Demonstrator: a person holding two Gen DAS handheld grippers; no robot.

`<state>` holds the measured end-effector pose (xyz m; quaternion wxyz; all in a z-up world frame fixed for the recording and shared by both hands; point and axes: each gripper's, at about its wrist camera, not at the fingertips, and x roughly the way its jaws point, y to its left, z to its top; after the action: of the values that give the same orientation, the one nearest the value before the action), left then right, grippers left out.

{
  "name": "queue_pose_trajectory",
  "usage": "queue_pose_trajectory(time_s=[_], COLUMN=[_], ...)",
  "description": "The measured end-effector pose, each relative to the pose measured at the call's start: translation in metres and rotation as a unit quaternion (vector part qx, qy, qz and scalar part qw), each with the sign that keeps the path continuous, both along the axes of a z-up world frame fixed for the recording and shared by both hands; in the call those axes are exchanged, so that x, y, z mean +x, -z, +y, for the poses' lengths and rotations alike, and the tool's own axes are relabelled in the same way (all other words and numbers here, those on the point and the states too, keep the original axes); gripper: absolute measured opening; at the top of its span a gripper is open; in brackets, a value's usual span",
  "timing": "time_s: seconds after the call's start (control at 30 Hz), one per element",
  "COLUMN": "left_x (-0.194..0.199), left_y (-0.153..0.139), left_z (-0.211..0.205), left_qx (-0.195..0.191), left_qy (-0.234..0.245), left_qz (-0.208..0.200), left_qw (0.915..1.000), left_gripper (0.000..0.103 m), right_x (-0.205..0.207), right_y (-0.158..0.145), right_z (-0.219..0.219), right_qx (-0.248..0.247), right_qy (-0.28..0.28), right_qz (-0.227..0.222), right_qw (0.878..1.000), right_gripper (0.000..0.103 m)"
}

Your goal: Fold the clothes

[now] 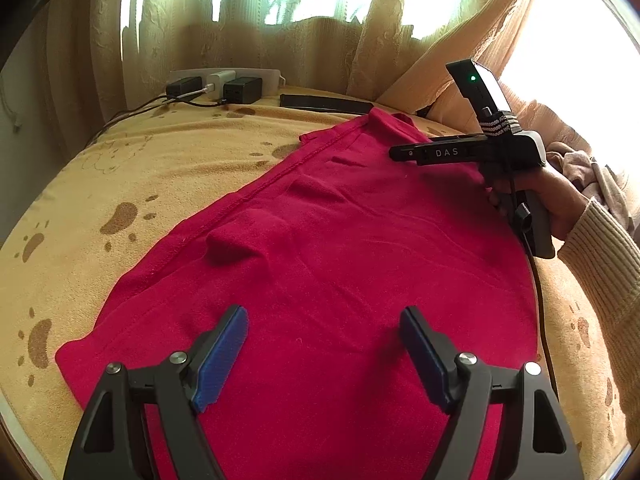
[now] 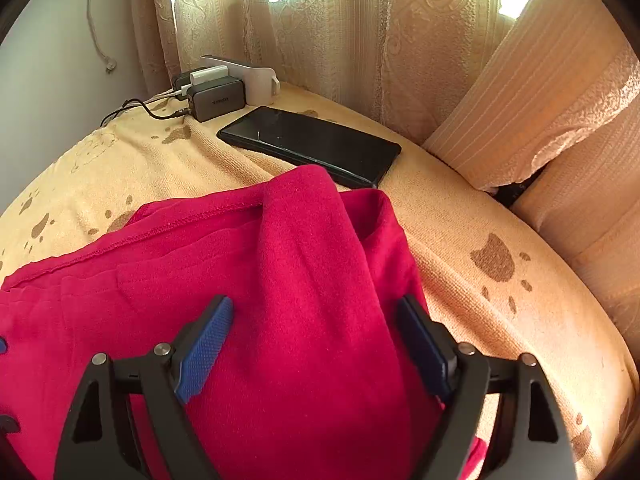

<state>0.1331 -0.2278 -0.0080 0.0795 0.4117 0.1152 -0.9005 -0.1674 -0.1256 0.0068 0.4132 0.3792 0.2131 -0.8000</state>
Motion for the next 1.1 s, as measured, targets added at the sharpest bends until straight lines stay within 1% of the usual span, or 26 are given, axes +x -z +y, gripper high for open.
queue_pose_trajectory(time_s=[0.2,0.4,0.6,0.67,0.73,0.83,0.87,0.97,1.0,1.1], left_x=[0.006,0.010,0.015,0.020,0.030,0.056,0.062,0.077,0.082,0.097], left_y=[-0.005,-0.009,-0.009,-0.010,-0.011,-0.006,-0.006,-0.004,-0.004,-0.002], left_z=[0.000,0.005,0.008,0.004,-0.010,-0.037,-0.043,-0.053,-0.057,-0.067], left_qx=[-0.014,-0.027,-0.026,-0.010,0.035,0.098,0.110,0.135,0.143,0.167], left_qy=[-0.015,-0.017,-0.019,-0.022,-0.036,-0.069,-0.073,-0.078,-0.080,-0.084], left_qz=[0.003,0.005,0.004,0.007,0.012,0.010,0.011,0.015,0.017,0.021], left_qw=[0.9998,0.9995,0.9995,0.9997,0.9987,0.9927,0.9912,0.9877,0.9864,0.9821], left_gripper=[0.080,0.080,0.080,0.080,0.080,0.080,0.080,0.080,0.080,0.080], right_x=[-0.001,-0.001,-0.001,-0.001,-0.001,0.006,0.011,0.036,0.048,0.092], right_y=[0.000,0.000,0.000,0.000,0.000,-0.002,-0.004,-0.016,-0.025,-0.058], right_z=[0.000,-0.001,-0.001,-0.001,-0.001,-0.001,0.000,0.009,0.017,0.050], right_qx=[0.000,0.000,-0.002,-0.002,-0.001,0.006,0.011,0.030,0.024,-0.022], right_qy=[0.000,0.001,0.002,0.002,0.002,0.007,0.008,0.008,0.007,-0.001], right_qz=[-0.001,0.000,-0.002,-0.002,-0.001,0.024,0.042,0.129,0.149,0.197], right_qw=[1.000,1.000,1.000,1.000,1.000,1.000,0.999,0.991,0.988,0.980], right_gripper=[0.086,0.086,0.086,0.086,0.086,0.087,0.087,0.088,0.088,0.088])
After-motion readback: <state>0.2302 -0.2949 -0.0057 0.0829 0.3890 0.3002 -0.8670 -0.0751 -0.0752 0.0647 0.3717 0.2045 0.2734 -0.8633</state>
